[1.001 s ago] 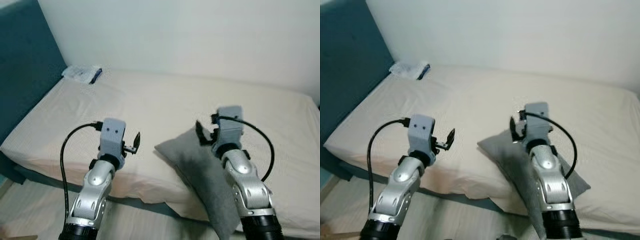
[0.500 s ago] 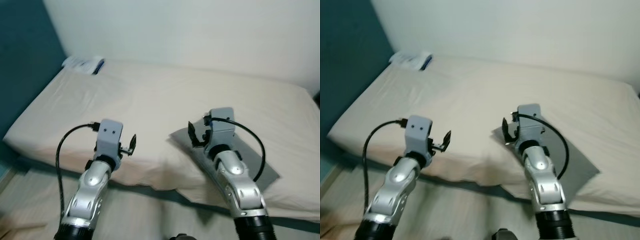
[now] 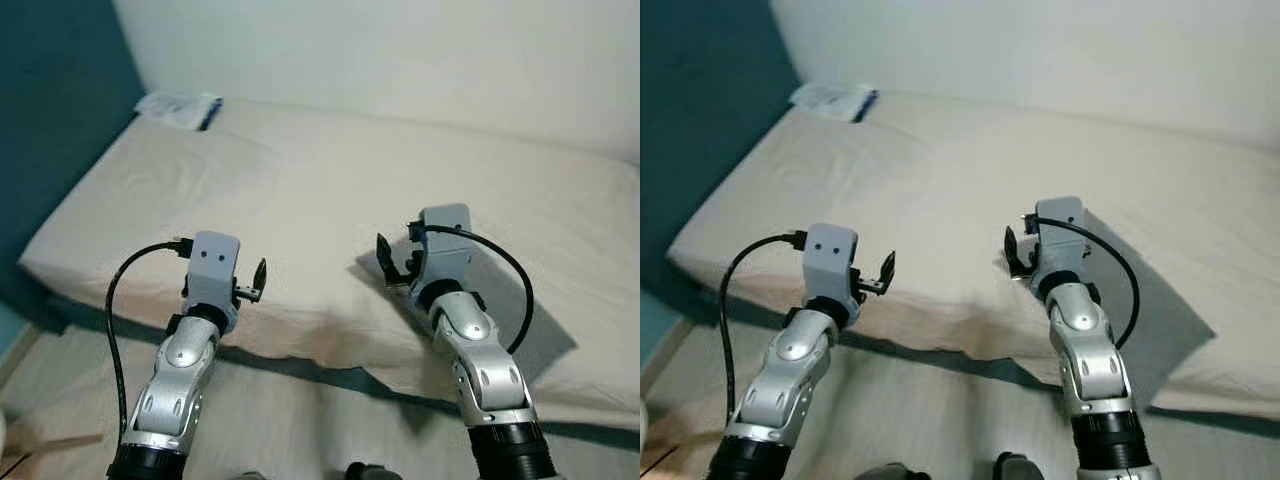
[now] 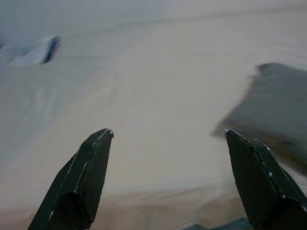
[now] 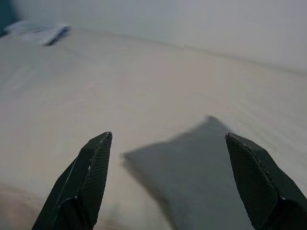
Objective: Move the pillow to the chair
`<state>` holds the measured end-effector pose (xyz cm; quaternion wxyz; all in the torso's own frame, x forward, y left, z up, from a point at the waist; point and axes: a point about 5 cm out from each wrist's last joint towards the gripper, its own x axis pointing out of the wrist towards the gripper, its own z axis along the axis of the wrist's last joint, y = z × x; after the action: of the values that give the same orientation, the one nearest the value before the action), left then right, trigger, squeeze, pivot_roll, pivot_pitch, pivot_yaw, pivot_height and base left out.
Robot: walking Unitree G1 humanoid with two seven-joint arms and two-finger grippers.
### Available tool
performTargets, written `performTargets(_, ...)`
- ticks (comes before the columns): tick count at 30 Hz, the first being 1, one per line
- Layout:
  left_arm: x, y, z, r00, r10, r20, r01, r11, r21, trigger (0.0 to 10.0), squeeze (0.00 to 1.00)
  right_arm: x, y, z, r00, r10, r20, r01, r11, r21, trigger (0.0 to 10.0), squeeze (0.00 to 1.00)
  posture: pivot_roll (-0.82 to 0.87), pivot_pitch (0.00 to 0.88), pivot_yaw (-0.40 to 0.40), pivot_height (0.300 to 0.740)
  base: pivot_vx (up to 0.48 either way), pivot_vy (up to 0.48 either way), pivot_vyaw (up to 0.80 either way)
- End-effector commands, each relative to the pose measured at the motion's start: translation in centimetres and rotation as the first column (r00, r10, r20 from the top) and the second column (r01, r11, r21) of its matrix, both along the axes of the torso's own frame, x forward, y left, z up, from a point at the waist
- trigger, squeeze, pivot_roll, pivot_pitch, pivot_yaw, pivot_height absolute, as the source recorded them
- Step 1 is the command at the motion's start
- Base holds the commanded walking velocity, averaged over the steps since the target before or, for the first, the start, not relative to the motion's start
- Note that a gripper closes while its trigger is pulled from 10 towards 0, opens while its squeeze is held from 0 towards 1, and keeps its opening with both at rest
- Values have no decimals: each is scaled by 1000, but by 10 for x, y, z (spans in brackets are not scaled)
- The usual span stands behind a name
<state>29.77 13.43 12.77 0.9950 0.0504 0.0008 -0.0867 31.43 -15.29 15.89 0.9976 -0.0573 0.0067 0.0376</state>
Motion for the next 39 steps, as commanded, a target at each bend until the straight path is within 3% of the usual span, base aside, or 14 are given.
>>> performTargets(1, -1, -2, -3, 1000, -4, -10, 4, 1000, -6, 10000, 0, -4, -6, -5, 999, -24, -22, 24, 1000, -1, 10000, 0, -31, 127, -8, 740, 0, 0, -800)
performTargets(9, -2, -1, 1, 1000, -4, 12, 4, 999, -45, 10000, 0, -3, -6, -4, 999, -19, -27, 20, 1000, 13, 10000, 0, -32, 130, -11, 740, 0, 0, -800)
performTargets(16, -2, -3, 3, 1000, -14, 27, 16, 998, -53, 10000, 0, -2, -3, -6, 999, -10, -52, 10, 1000, -10, 10000, 0, -35, 123, -13, 740, 0, 0, 0)
performTargets(34, -3, -5, 2, 999, -26, 32, 28, 997, -78, 10000, 0, 2, -6, -2, 999, -7, -44, 6, 1000, -17, 10000, 0, -43, 113, -21, 740, 414, 0, 0)
performTargets(39, -4, -4, 1, 999, -13, 31, 16, 997, -72, 10000, 0, 3, -4, -1, 999, 3, -44, -4, 1000, -23, 10000, 0, -43, 113, -24, 740, 0, 0, 0)
